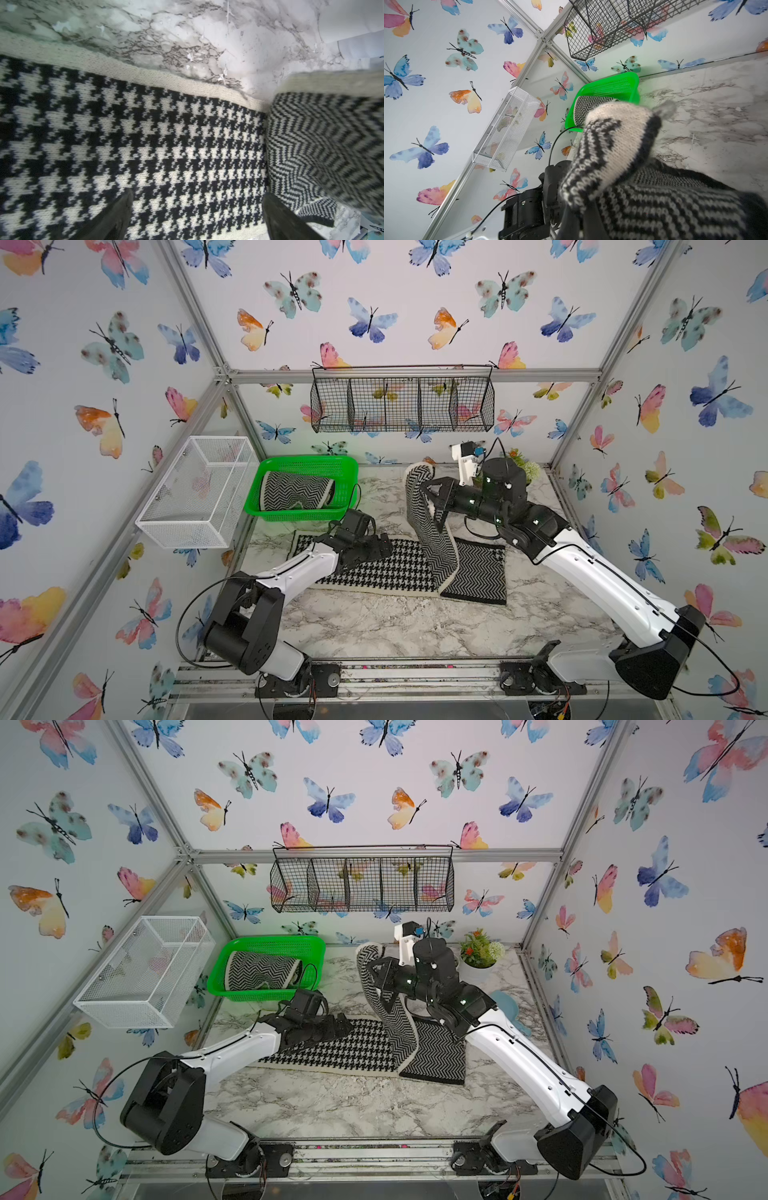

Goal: Roll up the scarf and place it into the basket
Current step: Fold the scarf at the center of the board.

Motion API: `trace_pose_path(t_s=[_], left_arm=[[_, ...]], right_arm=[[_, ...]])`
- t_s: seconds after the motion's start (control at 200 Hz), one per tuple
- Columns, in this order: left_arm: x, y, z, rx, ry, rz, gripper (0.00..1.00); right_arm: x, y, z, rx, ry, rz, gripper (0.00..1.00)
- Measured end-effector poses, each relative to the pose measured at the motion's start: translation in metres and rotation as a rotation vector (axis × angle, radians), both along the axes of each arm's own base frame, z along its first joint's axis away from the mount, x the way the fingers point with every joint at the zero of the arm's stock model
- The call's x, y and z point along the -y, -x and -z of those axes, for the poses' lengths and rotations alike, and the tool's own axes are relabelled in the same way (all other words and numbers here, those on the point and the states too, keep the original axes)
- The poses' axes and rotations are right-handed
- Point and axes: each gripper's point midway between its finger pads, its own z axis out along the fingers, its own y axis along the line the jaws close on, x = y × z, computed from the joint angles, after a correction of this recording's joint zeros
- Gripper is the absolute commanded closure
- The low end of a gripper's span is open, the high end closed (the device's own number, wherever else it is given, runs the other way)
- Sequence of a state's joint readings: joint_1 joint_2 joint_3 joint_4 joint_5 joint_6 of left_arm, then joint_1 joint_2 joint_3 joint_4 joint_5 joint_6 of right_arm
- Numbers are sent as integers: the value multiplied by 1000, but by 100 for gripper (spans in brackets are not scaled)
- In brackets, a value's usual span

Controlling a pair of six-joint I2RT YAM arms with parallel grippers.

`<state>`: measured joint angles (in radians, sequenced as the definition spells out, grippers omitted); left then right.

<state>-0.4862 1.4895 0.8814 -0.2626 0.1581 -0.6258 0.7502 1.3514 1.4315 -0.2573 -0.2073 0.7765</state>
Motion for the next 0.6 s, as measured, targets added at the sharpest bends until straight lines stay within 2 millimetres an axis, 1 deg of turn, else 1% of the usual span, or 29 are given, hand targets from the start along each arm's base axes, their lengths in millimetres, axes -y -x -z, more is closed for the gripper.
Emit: trace_pose_path(t_s=[0.085,0.17,0.24,0.32,0.451,0.596], left_arm=[[-10,1,6,-18,-13,-9,2],[-17,-2,6,-20,-18,-17,2],[-21,-4,7,-20,-21,-18,2],[-26,-5,7,-23,-25,-18,2],[-33,-7,7,-20,-32,-18,2],[-39,-8,2,-9,-26,-16,2]], right_arm=[[-5,6,-11,-1,-12,-14,98],[-13,10,-21,0,-19,-28,98],[-19,11,-22,-7,-25,-37,98],[-27,13,-14,-35,-20,-48,98],[-46,17,5,-86,-2,-75,98],[-64,21,23,-140,13,-95,98]])
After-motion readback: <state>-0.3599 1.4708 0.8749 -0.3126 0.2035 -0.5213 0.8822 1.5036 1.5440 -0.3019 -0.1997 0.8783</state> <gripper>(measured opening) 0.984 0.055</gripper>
